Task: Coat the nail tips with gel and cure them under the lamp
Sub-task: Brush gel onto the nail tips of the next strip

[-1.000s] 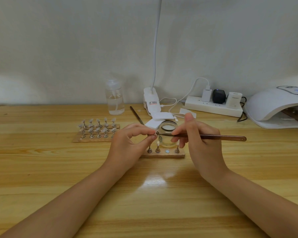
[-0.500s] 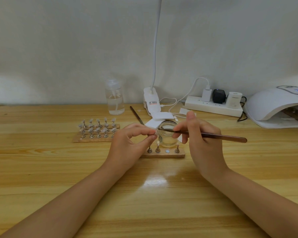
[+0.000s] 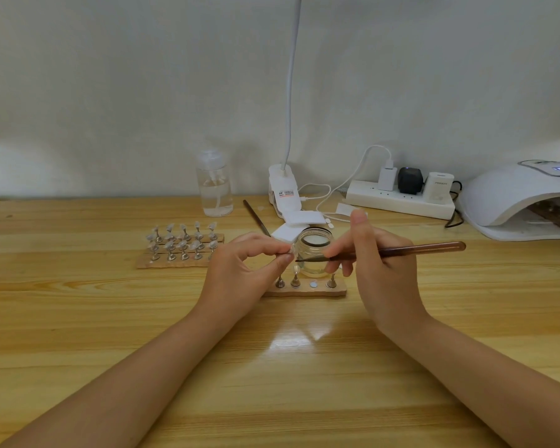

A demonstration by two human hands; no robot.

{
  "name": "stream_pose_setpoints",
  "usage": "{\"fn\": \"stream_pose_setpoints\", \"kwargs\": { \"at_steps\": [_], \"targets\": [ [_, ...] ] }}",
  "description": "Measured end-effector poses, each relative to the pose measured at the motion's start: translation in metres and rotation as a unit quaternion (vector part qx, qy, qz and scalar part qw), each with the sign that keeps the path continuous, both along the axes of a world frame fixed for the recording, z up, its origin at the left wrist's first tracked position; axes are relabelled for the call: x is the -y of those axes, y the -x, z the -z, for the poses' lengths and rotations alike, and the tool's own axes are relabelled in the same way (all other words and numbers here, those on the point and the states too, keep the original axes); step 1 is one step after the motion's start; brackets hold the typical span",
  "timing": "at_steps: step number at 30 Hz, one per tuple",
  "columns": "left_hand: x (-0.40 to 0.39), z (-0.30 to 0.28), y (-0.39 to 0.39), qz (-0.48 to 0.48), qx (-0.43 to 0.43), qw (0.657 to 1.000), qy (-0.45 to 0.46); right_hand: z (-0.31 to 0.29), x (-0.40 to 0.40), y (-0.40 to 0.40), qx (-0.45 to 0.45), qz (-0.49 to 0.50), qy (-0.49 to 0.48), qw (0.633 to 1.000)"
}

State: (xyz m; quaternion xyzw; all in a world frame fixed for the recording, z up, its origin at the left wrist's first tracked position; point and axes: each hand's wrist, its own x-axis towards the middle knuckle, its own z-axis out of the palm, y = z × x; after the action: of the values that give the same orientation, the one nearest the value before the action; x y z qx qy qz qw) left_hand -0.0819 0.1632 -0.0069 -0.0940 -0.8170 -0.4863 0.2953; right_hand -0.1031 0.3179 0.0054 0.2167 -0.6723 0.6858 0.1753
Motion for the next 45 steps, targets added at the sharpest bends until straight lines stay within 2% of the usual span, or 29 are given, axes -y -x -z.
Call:
{"fn": "stream_pose_setpoints", "kwargs": {
  "at_steps": [17,23,29,45],
  "targets": [
    [0.0005,0.0005,0.0009,-0.002,-0.002,1.000,0.001,-0.0021,0.0029,-0.0035,0.027,-0.011,0.015,0.999],
    [0.0008,0.0004,0.0005,-0.027,0.021,0.999,-0.023,-0.0005,0.0027,-0.0049,-0.004,-0.020,0.014,1.000],
    [-0.0013,0.0001,-0.0012,-0.013,0.006,1.000,-0.016,-0.0016,-0.0011,-0.0005,-0.048,-0.001,0.026,0.999],
    [-0.0015,0.0001,-0.0019,-0.006,-0.001,1.000,-0.003,-0.0003,-0.0003,0.0005,-0.065,0.003,-0.003,0.998]
  ]
}}
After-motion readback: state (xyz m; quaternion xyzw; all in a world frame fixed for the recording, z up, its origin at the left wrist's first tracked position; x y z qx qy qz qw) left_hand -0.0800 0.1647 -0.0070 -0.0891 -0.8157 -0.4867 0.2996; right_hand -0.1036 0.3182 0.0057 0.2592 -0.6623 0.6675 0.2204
